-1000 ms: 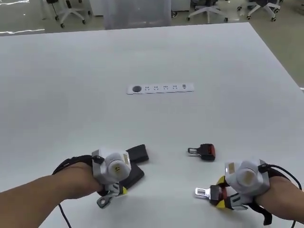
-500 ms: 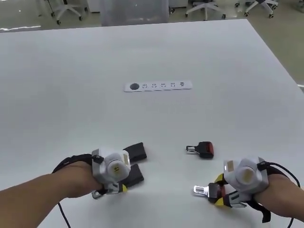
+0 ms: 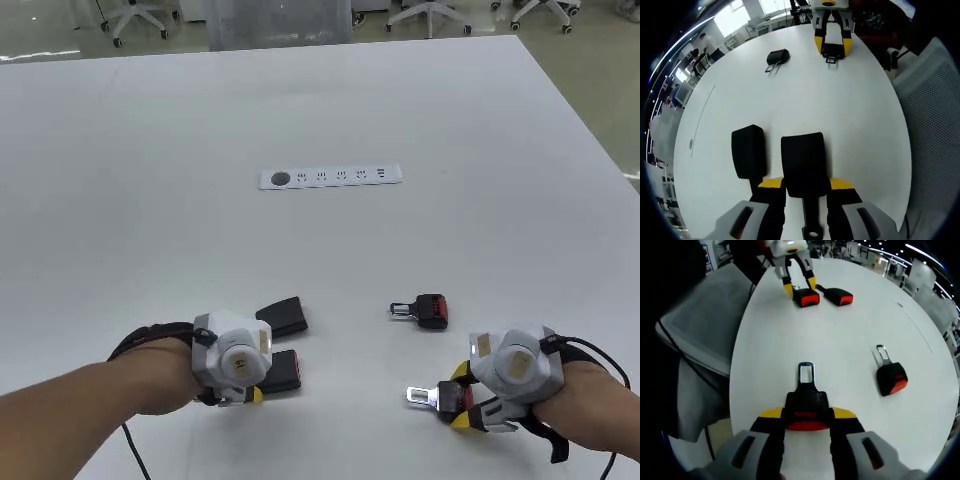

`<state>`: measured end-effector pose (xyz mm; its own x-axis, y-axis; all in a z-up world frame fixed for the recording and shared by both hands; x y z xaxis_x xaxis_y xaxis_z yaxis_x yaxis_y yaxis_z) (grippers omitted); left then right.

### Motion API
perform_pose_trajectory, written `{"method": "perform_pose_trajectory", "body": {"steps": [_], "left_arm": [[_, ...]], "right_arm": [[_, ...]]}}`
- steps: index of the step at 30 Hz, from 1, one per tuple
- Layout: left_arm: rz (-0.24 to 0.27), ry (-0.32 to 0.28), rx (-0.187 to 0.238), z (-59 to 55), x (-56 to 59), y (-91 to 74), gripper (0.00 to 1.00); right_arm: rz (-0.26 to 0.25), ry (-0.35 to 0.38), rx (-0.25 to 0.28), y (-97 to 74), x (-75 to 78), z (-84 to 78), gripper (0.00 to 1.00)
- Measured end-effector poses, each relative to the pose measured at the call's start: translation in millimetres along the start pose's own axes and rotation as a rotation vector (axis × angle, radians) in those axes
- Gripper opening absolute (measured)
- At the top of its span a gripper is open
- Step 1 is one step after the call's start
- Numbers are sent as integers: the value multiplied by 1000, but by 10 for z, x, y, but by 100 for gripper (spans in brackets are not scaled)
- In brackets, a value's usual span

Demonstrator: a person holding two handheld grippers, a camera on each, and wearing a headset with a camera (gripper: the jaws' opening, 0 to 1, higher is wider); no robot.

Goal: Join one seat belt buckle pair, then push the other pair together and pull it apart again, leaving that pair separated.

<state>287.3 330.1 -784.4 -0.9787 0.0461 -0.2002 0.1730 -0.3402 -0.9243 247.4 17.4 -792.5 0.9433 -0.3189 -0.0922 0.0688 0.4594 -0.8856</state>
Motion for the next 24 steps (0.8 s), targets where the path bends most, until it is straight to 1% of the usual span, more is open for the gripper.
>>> {"method": "perform_pose_trajectory", "body": {"steps": [4, 7, 10, 15, 18, 24], "left_arm": [[-9, 23, -11, 13, 1, 5, 32], [-18, 44, -15, 23, 1, 4, 32], [-25, 51, -20, 29, -1, 6, 32], [-34, 87, -33, 52, 20, 6, 32], [-33, 83, -35, 51, 24, 6, 32], [-39, 85, -48, 69, 42, 8, 32]], "right_arm": [[0, -4, -4, -9, -8, 11, 35], [2, -17, -16, 4, 2, 7, 35], [3, -32, -29, 9, 10, 21, 35], [6, -39, -42, 3, 21, 41, 35], [-4, -45, -49, 13, 21, 70, 35], [0, -36, -34, 77, 34, 175, 35]]}}
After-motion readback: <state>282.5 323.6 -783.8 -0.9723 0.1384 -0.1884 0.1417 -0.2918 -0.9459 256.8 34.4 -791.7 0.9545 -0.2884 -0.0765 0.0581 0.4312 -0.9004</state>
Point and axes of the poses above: the centre of the closed fingertips' face, and the gripper's own axes: y roughly forward along the fingers, x roughly to its right, z roughly out of its top, the point moved 8 cm from there along -y, roughly backward along the fingers, and after that the axes turned 8 degrees about y, right-handed, at the moved point
